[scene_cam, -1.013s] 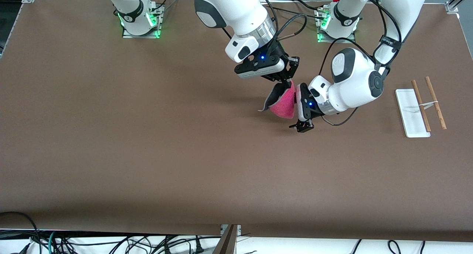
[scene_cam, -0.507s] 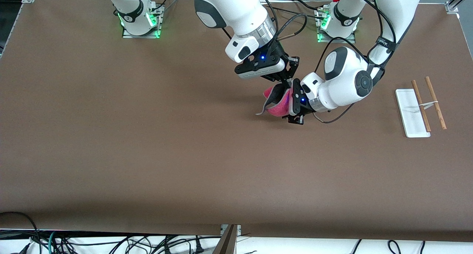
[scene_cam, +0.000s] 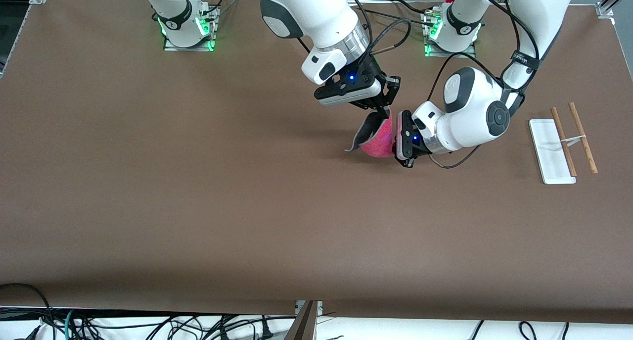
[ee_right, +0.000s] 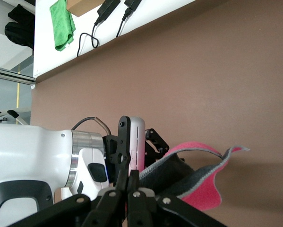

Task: Pass towel and hang on rack
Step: 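Close the left gripper on the towel below the right gripper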

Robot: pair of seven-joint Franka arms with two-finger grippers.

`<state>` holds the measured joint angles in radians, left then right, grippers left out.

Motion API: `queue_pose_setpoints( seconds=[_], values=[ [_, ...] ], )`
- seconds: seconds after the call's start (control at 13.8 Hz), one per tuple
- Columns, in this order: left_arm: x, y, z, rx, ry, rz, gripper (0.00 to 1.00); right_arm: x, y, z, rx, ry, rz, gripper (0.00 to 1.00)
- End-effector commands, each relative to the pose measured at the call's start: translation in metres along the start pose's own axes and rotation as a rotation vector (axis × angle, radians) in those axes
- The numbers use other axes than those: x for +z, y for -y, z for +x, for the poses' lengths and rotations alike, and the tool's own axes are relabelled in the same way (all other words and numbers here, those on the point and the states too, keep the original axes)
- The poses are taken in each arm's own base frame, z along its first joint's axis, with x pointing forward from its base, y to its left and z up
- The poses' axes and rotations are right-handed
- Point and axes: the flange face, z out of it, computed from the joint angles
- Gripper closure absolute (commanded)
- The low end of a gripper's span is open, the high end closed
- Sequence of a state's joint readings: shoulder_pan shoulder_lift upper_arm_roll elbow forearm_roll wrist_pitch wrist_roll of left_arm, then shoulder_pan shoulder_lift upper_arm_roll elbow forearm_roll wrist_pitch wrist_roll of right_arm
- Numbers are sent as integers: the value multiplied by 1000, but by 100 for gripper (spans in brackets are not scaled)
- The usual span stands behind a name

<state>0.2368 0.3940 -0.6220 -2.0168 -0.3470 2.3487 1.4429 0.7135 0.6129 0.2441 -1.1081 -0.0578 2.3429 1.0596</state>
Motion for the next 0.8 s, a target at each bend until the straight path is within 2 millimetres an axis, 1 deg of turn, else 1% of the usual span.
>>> queue_pose_setpoints(
  seconds=[0.0, 0.07, 0.14, 0.22, 0.29, 0.36, 0.51, 0.72],
  values=[
    [-6, 4, -5, 20, 14, -7, 100, 2, 2, 0, -15, -5, 6, 100],
    [-14, 10, -1, 27, 7, 12, 80, 2, 2, 0, -15, -6, 5, 100],
    [-20, 16, 2, 33, 1, 25, 57, 2, 2, 0, -14, -4, 6, 100],
    [-23, 18, 4, 33, -5, 32, 13, 2, 2, 0, -14, -4, 6, 100],
    [-27, 22, 5, 23, -19, 37, 0, 2, 2, 0, -14, -4, 6, 100],
    [-30, 25, 0, 12, -26, 38, 0, 1, 3, 0, -14, -5, 9, 100],
    [-28, 25, -2, -17, -56, 29, 0, 2, 2, 0, -14, -5, 8, 100],
    [-12, 26, -5, -34, -77, -2, 0, 2, 2, 0, -15, -7, 6, 100]
  ],
)
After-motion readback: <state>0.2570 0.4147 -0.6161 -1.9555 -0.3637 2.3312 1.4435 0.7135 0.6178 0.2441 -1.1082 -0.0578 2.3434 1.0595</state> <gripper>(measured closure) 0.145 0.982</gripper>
